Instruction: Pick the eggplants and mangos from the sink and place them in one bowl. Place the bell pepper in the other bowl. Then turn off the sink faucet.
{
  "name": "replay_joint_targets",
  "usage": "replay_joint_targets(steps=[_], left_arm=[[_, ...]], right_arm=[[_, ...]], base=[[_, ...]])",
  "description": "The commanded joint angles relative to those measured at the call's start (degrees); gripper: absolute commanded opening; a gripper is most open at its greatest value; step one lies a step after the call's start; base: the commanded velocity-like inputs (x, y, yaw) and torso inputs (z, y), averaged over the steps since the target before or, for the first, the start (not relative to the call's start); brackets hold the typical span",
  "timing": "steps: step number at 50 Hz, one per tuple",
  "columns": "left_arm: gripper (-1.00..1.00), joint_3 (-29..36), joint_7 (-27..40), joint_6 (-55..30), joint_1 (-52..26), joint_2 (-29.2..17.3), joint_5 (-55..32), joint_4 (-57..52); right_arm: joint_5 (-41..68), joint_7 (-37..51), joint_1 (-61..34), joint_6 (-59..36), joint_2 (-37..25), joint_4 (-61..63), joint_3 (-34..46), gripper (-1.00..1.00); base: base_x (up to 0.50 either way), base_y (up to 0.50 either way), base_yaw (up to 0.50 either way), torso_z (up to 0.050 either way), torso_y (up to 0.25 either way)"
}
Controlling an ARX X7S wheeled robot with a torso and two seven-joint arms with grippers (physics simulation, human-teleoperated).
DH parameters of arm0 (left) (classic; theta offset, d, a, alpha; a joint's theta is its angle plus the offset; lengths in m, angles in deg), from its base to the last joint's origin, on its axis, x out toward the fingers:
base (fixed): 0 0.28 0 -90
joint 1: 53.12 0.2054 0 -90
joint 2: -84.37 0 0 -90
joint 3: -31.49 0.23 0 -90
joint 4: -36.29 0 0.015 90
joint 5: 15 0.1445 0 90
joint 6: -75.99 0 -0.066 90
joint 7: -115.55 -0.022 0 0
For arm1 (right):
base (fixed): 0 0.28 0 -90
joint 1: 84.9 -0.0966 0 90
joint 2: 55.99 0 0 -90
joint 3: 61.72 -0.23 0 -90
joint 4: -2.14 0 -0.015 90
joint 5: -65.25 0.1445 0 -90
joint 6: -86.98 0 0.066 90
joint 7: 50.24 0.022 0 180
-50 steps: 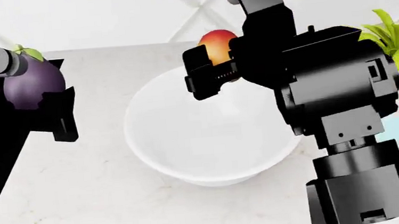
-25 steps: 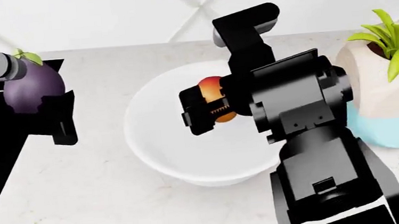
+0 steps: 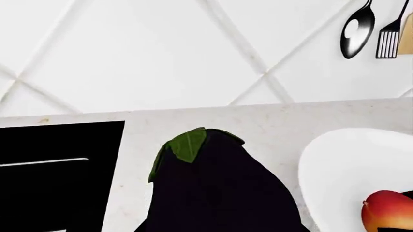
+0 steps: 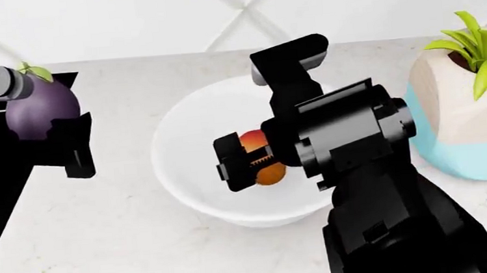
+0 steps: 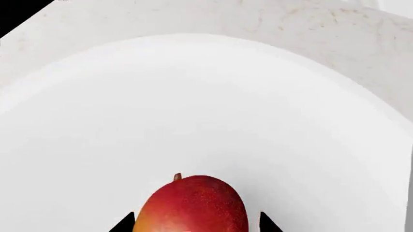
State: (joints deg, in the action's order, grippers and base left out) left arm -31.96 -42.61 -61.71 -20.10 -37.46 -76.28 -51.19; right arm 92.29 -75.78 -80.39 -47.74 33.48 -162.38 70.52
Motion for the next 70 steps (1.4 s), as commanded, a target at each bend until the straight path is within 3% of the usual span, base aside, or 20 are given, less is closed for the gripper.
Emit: replay_joint_targets(steps=[1, 10, 21, 28, 35, 36, 41, 44, 70], left_arm=[[-1.00, -0.6, -0.2, 1.2, -1.0, 0.7, -0.3, 0.4], [-1.00, 0.3, -0.9, 0.5, -3.8, 1.9, 0.1, 2.0], [-1.00, 4.8, -6.1, -3.2, -13.2, 7.1, 0.6, 5.5], [-1.00, 14.7, -16.5, -4.7, -24.5, 17.1, 6.9, 20.5], [-1.00, 21.4, -31.1, 1.2, -31.9, 31.5, 11.9, 46.2], [-1.00, 23.6, -32.7, 2.2, -33.1, 31.8, 10.8, 47.9], [-1.00, 54.1, -30.2, 13.3, -38.2, 31.8, -17.8, 50.7], [-1.00, 61.5, -29.9, 16.0, -38.5, 31.8, -23.6, 50.3], [-1.00, 62.8, -26.9, 15.1, -34.9, 31.8, -20.9, 49.2]], right_arm=[[2.0, 0.2, -0.9, -0.3, 0.4, -0.2, 1.0, 1.00], [3.9, 5.2, -3.3, 1.6, -2.8, 4.7, -2.5, 1.00], [14.4, 28.1, 2.3, -12.5, -20.0, 49.6, -17.9, 1.00], [20.9, 37.9, 7.0, -20.6, -25.8, 66.2, -26.1, 1.00], [20.6, 39.8, 7.4, -20.3, -25.3, 65.2, -27.0, 1.00], [20.4, 39.9, 7.5, -19.9, -25.2, 65.0, -27.1, 1.00], [19.5, 40.2, 7.5, -18.6, -24.7, 63.8, -26.9, 1.00], [19.7, 40.6, 7.5, -18.7, -24.6, 63.7, -27.2, 1.00], [22.0, 40.0, 6.7, -21.1, -24.4, 62.1, -27.8, 1.00]], base=[[0.00, 0.00, 0.00, 0.000, 0.000], [0.00, 0.00, 0.00, 0.000, 0.001], [0.00, 0.00, 0.00, 0.000, 0.001], [0.00, 0.00, 0.00, 0.000, 0.000], [0.00, 0.00, 0.00, 0.000, 0.000], [0.00, 0.00, 0.00, 0.000, 0.000], [0.00, 0.00, 0.00, 0.000, 0.000], [0.00, 0.00, 0.00, 0.000, 0.000], [0.00, 0.00, 0.00, 0.000, 0.000]])
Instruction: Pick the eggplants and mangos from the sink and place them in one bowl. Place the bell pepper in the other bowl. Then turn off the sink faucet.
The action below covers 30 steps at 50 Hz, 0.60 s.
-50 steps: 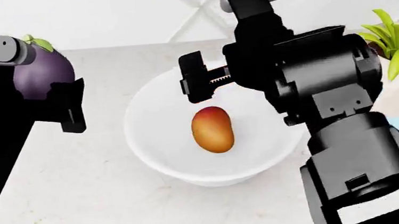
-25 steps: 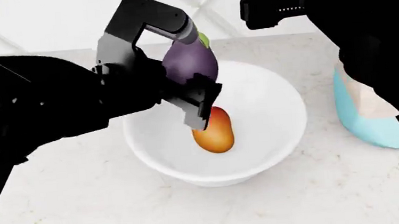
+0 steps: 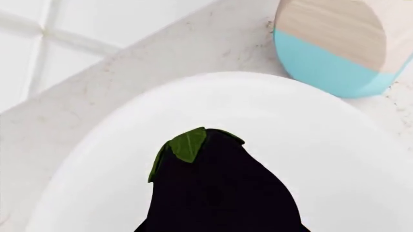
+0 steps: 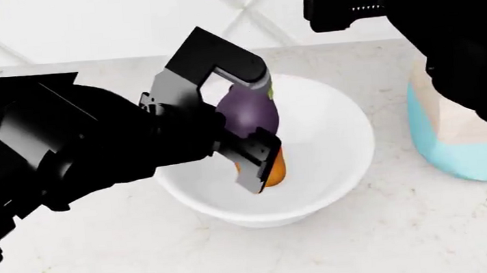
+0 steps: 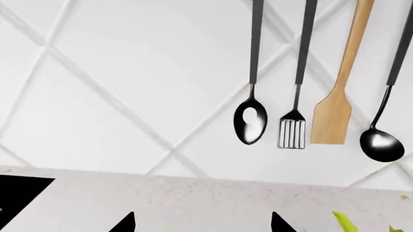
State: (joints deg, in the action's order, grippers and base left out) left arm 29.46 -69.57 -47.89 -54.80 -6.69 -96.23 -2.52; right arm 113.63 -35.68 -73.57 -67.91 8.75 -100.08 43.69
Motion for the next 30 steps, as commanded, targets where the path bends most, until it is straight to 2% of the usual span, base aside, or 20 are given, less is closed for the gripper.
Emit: replay_joint_targets(steps=[1, 18, 19, 30], left_arm=[[-1.00, 1.4, 0.1, 1.2, -0.2, 1.1, -0.7, 0.3], [-1.00, 1.3, 0.3, 0.7, -0.3, 1.1, -0.1, -0.4], [1.00, 1.4, 0.4, 0.7, -0.3, 1.1, 0.1, -0.5], [1.00, 1.4, 1.5, 0.7, -1.0, 1.1, -1.0, -1.2]], right_arm=[[0.7, -0.1, -0.2, -1.1, 0.3, -0.2, -1.0, 1.00], [2.7, 1.3, -0.2, -2.5, 0.9, -1.4, -3.0, 1.00], [2.8, 1.3, -0.2, -2.5, 1.0, -1.4, -3.1, 1.00], [3.7, 1.7, -0.1, -2.7, 1.2, -1.8, -3.9, 1.00]], base=[[0.00, 0.00, 0.00, 0.000, 0.000], [0.00, 0.00, 0.00, 0.000, 0.001], [0.00, 0.00, 0.00, 0.000, 0.000], [0.00, 0.00, 0.00, 0.000, 0.000]])
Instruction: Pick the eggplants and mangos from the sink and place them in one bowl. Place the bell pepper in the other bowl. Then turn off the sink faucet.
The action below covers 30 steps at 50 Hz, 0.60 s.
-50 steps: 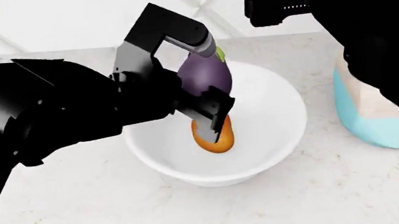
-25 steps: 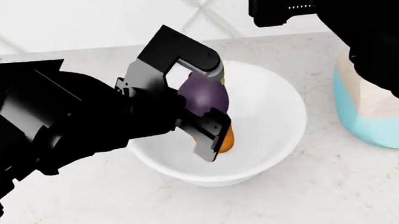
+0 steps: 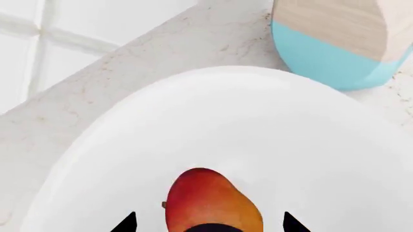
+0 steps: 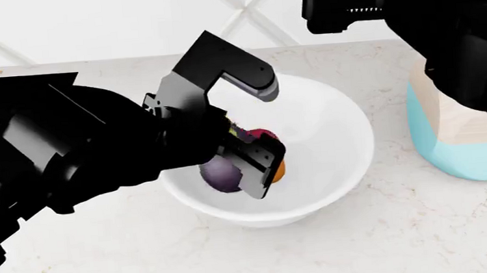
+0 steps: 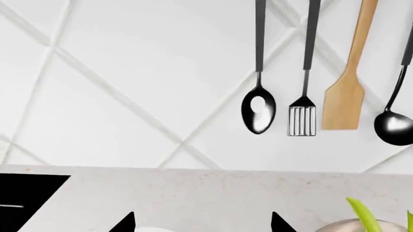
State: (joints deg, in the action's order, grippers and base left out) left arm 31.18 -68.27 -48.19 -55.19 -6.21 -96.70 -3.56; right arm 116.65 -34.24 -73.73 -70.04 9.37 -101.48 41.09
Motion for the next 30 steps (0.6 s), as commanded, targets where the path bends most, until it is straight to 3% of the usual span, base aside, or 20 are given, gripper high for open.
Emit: replay_joint_targets(steps=[1, 16, 30], left_arm=[[1.00, -0.3, 0.2, 1.0, -0.8, 0.6, -0.6, -0.2], [1.00, -0.1, 0.2, 2.2, -3.2, 0.6, -3.5, 0.7], [1.00, -0.2, 0.5, 8.1, -6.4, 0.6, -6.5, 10.2]], right_arm=[[0.7, 0.3, 0.1, -0.5, 0.6, -0.4, -1.4, 1.00], [1.0, 0.0, 0.1, -0.2, 0.5, -0.5, -1.2, 1.00], [1.3, 0.1, 0.4, 0.5, 0.5, -0.3, -1.5, 1.00]], base=[[0.00, 0.00, 0.00, 0.000, 0.000], [0.00, 0.00, 0.00, 0.000, 0.000], [0.00, 0.00, 0.00, 0.000, 0.000]])
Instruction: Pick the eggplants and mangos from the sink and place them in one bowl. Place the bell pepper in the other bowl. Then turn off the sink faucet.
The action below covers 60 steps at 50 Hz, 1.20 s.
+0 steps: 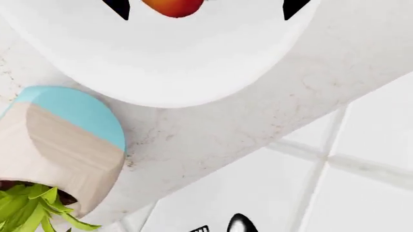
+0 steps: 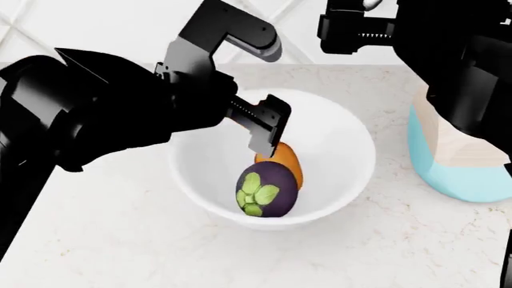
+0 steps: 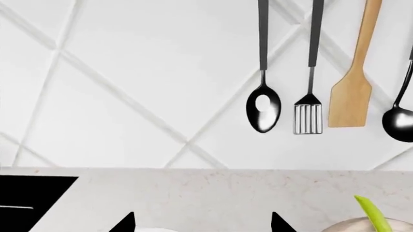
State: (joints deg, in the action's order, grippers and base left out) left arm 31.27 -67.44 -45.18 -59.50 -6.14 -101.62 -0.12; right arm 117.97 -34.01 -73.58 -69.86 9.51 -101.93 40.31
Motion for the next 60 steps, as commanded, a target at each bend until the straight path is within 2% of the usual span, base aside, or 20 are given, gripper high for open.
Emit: replay_joint_targets(steps=[1, 9, 10, 13, 16, 23, 30, 31, 39, 42, 48, 60], left_arm=[[1.00, -0.2, -0.7, 5.9, -2.1, 0.5, -1.4, 7.7], [1.00, -0.7, -2.7, 11.2, -2.8, 0.4, -1.5, 17.8], [1.00, -0.9, -1.7, 11.5, -2.7, -1.2, -1.6, 15.8], [1.00, -1.7, 9.2, 13.2, -1.7, -13.3, -1.8, -1.6], [1.00, -3.0, 15.7, 17.0, 0.2, -19.5, -1.7, -9.4], [1.00, -4.5, 23.1, 19.1, 4.6, -30.1, -3.4, -22.8], [1.00, -4.2, 29.2, 22.3, 7.9, -36.7, -1.4, -32.6], [1.00, -3.2, 31.1, 22.4, 7.9, -36.9, 0.5, -33.1], [1.00, -4.8, 31.3, 23.5, 9.6, -39.1, -2.2, -34.5], [1.00, -5.9, 30.9, 23.6, 10.2, -40.4, -4.3, -35.9], [1.00, -5.5, 32.3, 23.5, 9.8, -42.0, -2.9, -37.6], [1.00, -6.6, 31.8, 23.8, 10.1, -42.7, -4.3, -37.9]], right_arm=[[0.0, 0.3, 0.3, 0.3, 0.4, 0.1, -1.0, 1.00], [0.6, 2.1, 0.5, 0.1, 0.8, 0.0, -2.2, 1.00], [0.5, 2.1, 0.4, -0.1, 0.8, -0.1, -1.9, 1.00], [0.7, 2.9, 0.6, 0.0, 1.0, -0.1, -2.5, 1.00], [0.6, 3.1, 0.3, -0.5, 0.8, -0.1, -2.1, 1.00], [0.4, 5.3, 0.2, -1.2, 1.0, -0.1, -2.3, 1.00], [0.8, 6.0, 0.5, -0.8, 1.2, -0.1, -3.1, 1.00], [1.2, 5.7, 0.9, -0.1, 1.4, -0.1, -3.9, 1.00], [-0.1, 4.8, 0.2, -0.5, 0.6, 0.3, -1.3, 1.00], [0.3, 5.6, 0.7, 0.1, 0.9, 0.4, -2.4, 1.00], [0.6, 5.8, 0.7, 0.0, 1.0, 0.2, -2.7, 1.00], [1.0, 6.9, 0.8, -0.1, 1.2, 0.1, -3.2, 1.00]], base=[[0.00, 0.00, 0.00, 0.000, 0.000], [0.00, 0.00, 0.00, 0.000, 0.000], [0.00, 0.00, 0.00, 0.000, 0.000], [0.00, 0.00, 0.00, 0.000, 0.000], [0.00, 0.00, 0.00, 0.000, 0.000], [0.00, 0.00, 0.00, 0.000, 0.000], [0.00, 0.00, 0.00, 0.000, 0.000], [0.00, 0.00, 0.00, 0.000, 0.000], [0.00, 0.00, 0.00, 0.000, 0.000], [-0.05, 0.47, 0.00, 0.000, 0.000], [-0.08, 0.50, 0.00, 0.000, 0.000], [-0.16, 0.50, 0.00, 0.000, 0.000]])
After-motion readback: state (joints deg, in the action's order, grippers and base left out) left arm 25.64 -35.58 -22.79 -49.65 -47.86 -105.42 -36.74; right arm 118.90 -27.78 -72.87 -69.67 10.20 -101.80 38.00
